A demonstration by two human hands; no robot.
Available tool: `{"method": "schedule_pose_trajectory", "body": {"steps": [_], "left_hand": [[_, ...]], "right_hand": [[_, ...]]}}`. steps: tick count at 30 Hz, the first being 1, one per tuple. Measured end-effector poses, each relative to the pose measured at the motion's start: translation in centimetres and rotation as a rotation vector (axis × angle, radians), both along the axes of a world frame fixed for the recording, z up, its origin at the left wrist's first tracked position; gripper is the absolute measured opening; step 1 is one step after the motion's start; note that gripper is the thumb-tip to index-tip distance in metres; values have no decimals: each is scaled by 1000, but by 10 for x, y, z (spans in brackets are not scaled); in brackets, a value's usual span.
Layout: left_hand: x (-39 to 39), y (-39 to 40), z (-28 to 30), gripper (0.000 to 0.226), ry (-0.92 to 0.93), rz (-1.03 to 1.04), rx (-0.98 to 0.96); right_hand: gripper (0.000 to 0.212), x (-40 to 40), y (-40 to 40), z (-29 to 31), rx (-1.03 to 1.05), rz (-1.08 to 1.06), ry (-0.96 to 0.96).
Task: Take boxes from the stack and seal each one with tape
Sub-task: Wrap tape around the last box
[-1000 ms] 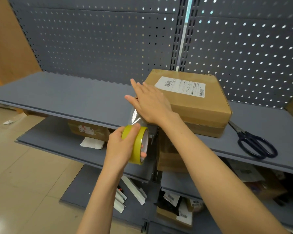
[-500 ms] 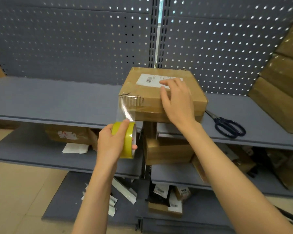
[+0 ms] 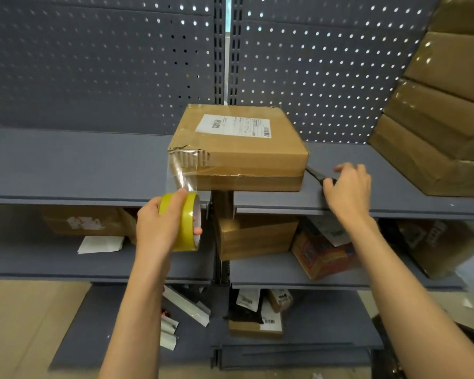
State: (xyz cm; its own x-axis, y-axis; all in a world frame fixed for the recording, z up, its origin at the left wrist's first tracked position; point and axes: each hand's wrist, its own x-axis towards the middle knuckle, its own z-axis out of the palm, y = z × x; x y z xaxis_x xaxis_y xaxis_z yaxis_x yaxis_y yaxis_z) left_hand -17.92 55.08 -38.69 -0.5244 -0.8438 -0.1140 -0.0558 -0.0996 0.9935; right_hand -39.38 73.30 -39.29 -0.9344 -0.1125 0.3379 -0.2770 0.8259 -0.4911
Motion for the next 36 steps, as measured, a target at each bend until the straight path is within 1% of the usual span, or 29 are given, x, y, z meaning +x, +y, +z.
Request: {"method": "schedule_pose_trajectory", "body": {"steps": [1, 3, 6, 9, 12, 15, 18, 19, 22, 25, 27, 30, 33, 35, 36], "left_hand": [[0, 0, 0, 21, -2, 0, -9], [0, 1, 1, 20, -8, 1, -14], [0, 1, 1, 19, -14, -1, 4], [1, 1, 0, 19, -6, -2, 4], [1, 0, -1, 19, -3, 3, 19], [1, 0, -1, 20, -5, 2, 33], [1, -1, -1, 20, -12, 0, 25], [1, 0, -1, 20, -15, 2, 25], [1, 0, -1, 19, -19, 6, 22], [2, 1, -1, 19, -34, 1, 6], [3, 1, -1, 19, -37, -5, -4], [4, 1, -1, 21, -46, -14, -24], [5, 0, -3, 23, -45, -5, -46], [6, 1, -4, 28, -32, 11, -57], [6, 1, -4, 33, -27, 19, -63]], "right_hand": [[31, -2, 3, -1, 59, -10, -59], [29, -7, 6, -4, 114, -15, -106], [23, -16, 6, -4, 109, -20, -138], [25, -20, 8, 0, 112, -51, -188], [25, -18, 9, 2, 137, -49, -194], [28, -12, 8, 9, 99, -58, -188], [35, -5, 5, 25, -31, -59, -107], [35, -3, 4, 30, -104, -18, -57], [30, 8, -3, 48, -298, 190, 74], [28, 26, -15, 61, -423, 361, 62], [30, 38, -23, 62, -401, 478, 75], [35, 52, -32, 54, -307, 622, 96], [46, 61, -36, 45, -200, 688, 45], [56, 66, -36, 40, -131, 714, -7], [58, 68, -35, 39, -102, 731, -20]]}}
